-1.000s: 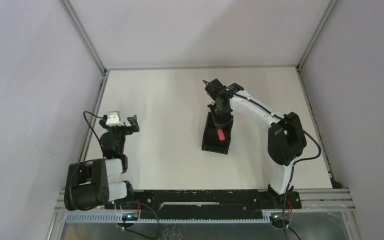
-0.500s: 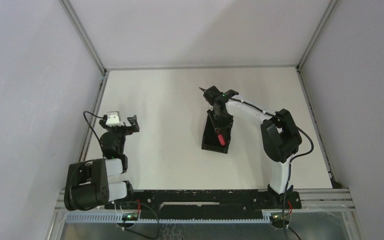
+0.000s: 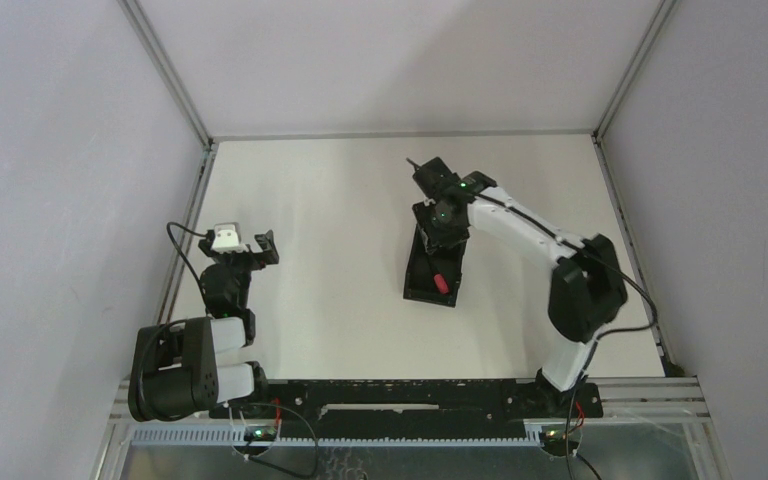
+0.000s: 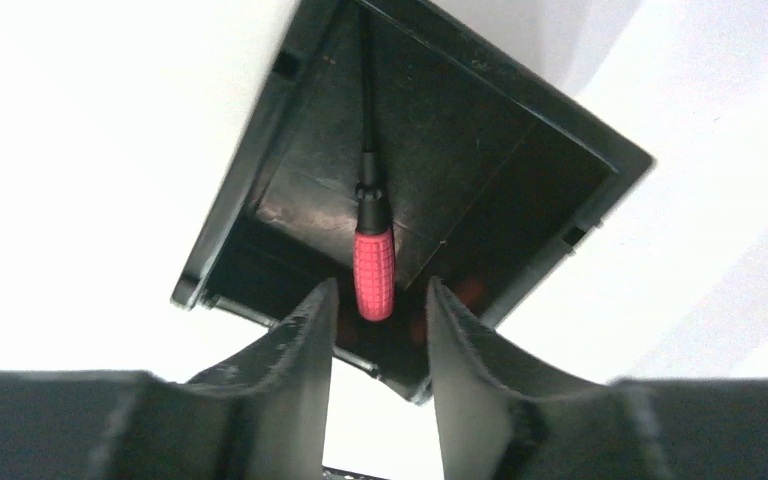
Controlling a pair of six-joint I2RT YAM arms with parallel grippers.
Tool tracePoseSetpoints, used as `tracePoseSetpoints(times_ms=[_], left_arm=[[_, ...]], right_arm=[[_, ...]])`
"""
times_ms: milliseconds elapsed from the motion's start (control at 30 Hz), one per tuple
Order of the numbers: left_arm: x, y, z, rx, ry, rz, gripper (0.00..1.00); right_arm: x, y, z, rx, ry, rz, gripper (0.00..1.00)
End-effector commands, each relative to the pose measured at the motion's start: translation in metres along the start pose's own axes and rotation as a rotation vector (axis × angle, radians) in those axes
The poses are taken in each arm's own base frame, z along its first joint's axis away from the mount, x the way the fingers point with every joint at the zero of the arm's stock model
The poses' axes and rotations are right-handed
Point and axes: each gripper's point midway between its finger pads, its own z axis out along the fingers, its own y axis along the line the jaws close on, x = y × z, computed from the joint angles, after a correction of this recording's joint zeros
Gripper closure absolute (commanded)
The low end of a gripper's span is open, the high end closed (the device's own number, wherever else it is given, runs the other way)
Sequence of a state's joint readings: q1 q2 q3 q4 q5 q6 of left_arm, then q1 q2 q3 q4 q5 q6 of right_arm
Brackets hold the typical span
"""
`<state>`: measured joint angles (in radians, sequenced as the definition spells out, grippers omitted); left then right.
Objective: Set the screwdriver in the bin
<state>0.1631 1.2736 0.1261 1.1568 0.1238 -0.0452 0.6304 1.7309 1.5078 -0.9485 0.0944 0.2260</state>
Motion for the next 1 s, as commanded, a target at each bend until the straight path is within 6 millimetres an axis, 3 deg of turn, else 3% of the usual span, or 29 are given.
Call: tracePoseSetpoints(times_ms=[0, 67, 200, 400, 667, 767, 967], left_arm=[[-0.013, -0.001, 0.005, 0.0, -0.042, 0.017, 0.0], [-0.014, 0.0, 0.005, 0.0, -0.042, 0.018, 0.0], [-0.014, -0.001, 0.004, 0.001, -0.043, 0.018, 0.0], [-0.014, 0.0, 0.004, -0.001, -0.042, 0.018, 0.0], [-0.013, -0.001, 0.004, 0.001, -0.042, 0.018, 0.0], [-0.013, -0.001, 0.004, 0.002, -0.042, 0.019, 0.0], [-0.014, -0.001, 0.005, 0.002, -0.042, 0.017, 0.0]], right_arm=[[-0.04, 0.003, -0.08, -0.082, -0.313, -0.019, 0.0], [-0.043, -0.001, -0.1, -0.116, -0.404, -0.031, 0.0], [-0.038, -0.033, -0.12, -0.116, -0.519, 0.043, 0.0], [-0.012, -0.086, -0.129, -0.046, -0.715, 0.218, 0.0], [0.056, -0.134, -0.082, 0.063, -0.802, 0.457, 0.0], [0.076, -0.14, -0.061, 0.083, -0.797, 0.497, 0.0], [0.085, -0.142, -0.053, 0.073, -0.82, 0.52, 0.0]])
